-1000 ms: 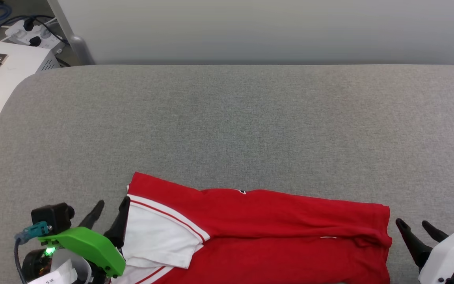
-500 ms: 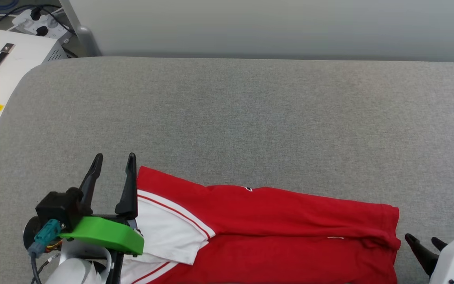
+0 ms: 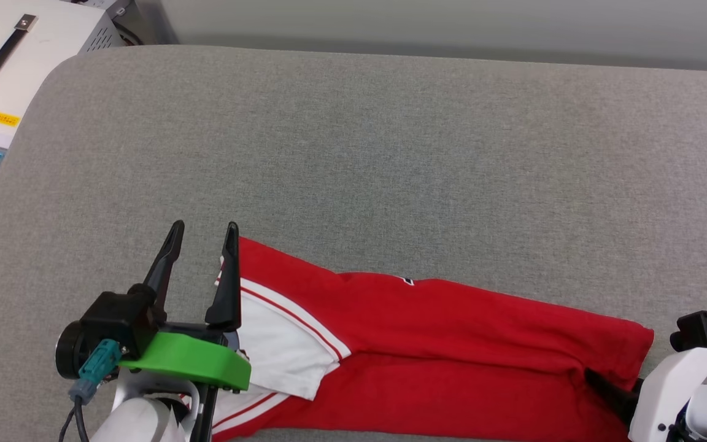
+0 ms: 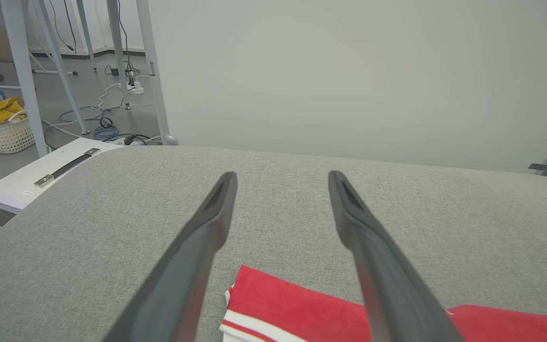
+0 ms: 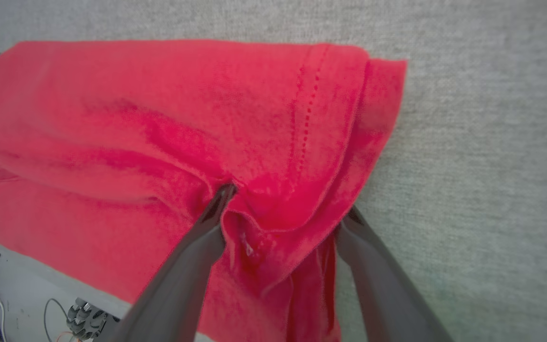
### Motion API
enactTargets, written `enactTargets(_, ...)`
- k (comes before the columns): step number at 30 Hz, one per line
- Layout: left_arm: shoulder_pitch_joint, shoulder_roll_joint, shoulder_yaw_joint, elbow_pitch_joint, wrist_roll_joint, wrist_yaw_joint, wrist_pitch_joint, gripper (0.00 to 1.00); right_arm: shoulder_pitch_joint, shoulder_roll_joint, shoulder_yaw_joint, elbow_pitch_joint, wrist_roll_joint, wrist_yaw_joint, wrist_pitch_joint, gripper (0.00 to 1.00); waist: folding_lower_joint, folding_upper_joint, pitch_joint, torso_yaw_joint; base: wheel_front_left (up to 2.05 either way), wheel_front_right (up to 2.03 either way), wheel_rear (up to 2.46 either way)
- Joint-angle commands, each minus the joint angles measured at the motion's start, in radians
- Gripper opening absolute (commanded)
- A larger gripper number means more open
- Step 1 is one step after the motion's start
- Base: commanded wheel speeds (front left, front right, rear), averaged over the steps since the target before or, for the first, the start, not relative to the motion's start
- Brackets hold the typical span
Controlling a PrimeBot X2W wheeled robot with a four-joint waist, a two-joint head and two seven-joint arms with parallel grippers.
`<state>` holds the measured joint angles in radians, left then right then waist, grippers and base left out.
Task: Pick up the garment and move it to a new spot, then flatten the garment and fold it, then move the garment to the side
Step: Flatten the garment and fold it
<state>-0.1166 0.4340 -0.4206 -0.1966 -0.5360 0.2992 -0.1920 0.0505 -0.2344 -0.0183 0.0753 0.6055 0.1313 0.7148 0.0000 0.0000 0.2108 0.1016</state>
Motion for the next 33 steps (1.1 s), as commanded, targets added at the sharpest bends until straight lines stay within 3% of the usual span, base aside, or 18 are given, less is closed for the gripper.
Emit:
enactTargets(1, -0.020, -0.008, -0.003, 0.007, 0.006, 0.005, -0.001, 1.00, 0.005, 0.028, 0.040, 0.043, 0.017, -0.001, 0.030, 0.21, 0.0000, 0.0000, 0.007, 0.006, 0.00, 0.00, 0.00)
enactTargets(2, -0.021, -0.009, -0.004, 0.011, 0.006, 0.004, -0.003, 1.00, 0.003, 0.031, 0.049, 0.048, 0.020, -0.001, 0.035, 0.00, 0.0000, 0.0000, 0.007, 0.006, 0.00, 0.00, 0.00)
enactTargets(7, -0.016, -0.015, -0.004, 0.034, -0.004, -0.003, -0.013, 1.00, -0.012, 0.026, 0.059, 0.050, 0.028, -0.001, 0.025, 0.00, 0.0000, 0.0000, -0.007, 0.001, 0.00, 0.00, 0.00)
enactTargets(18, 0.010, 0.004, -0.001, 0.071, 0.003, 0.005, -0.015, 1.00, -0.059, -0.051, 0.012, 0.002, 0.002, -0.001, 0.001, 0.00, 0.0000, 0.0000, -0.076, -0.046, 0.00, 0.00, 0.00)
enactTargets(24, 0.029, 0.010, -0.007, 0.066, 0.003, 0.016, -0.003, 1.00, -0.034, -0.086, -0.086, -0.031, -0.022, -0.001, 0.036, 0.00, 0.0000, 0.0000, -0.108, -0.073, 0.00, 0.00, 0.00)
enactTargets(29, 0.033, 0.013, -0.016, 0.069, 0.007, 0.021, 0.006, 1.00, 0.000, -0.096, -0.232, -0.040, -0.040, -0.001, 0.087, 0.00, 0.0000, 0.0000, -0.120, -0.087, 0.00, 0.00, 0.00)
enactTargets(33, 0.035, 0.014, -0.014, 0.073, 0.006, 0.028, 0.009, 1.00, 0.007, -0.077, -0.313, -0.054, -0.023, -0.001, 0.119, 0.00, 0.0000, 0.0000, -0.125, -0.092, 0.00, 0.00, 0.00)
